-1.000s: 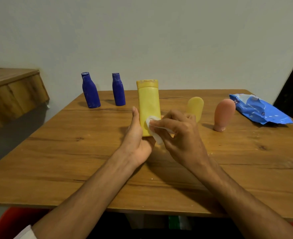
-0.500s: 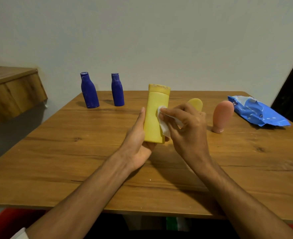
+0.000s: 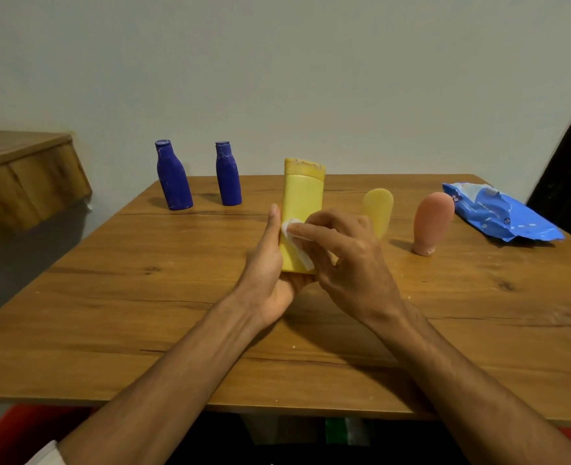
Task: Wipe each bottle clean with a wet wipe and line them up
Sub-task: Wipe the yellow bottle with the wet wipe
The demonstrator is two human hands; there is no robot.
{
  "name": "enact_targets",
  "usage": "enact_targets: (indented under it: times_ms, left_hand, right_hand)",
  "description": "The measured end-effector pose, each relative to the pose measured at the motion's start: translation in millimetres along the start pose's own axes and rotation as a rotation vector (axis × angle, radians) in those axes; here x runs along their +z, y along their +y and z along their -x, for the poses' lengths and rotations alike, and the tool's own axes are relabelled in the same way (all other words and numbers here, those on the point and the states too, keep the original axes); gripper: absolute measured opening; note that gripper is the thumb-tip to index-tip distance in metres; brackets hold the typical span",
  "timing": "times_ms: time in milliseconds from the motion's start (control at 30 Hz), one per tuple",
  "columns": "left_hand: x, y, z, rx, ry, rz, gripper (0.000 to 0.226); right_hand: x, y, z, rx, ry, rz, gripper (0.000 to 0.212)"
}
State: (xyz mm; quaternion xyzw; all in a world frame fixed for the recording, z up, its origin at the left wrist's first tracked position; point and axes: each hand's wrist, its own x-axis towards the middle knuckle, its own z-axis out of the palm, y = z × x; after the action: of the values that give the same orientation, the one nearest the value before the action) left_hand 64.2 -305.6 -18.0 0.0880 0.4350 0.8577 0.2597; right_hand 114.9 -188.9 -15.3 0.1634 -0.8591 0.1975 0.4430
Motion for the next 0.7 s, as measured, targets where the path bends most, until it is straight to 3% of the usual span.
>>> enact_targets:
  times_ms: [367,500,700]
  left_hand:
    - [-1.3,-7.1,1.4,0.06,-0.068,-0.115,0.06]
    - [2.0,-8.3,5.2,0.087,-0.07,-0.162,0.054]
    - [2.4,-9.6,7.5,0.08,-0.077,-0.18,0.052]
  right_hand:
    - [-0.1,1.6,-0.6,0.022,0.17,0.036,0.03]
    - [0.2,0.2,0.6,-0.064,0.174,0.078,0.03]
    - [-2.7,0.7,0.4,0.004,0.219,0.06,0.032]
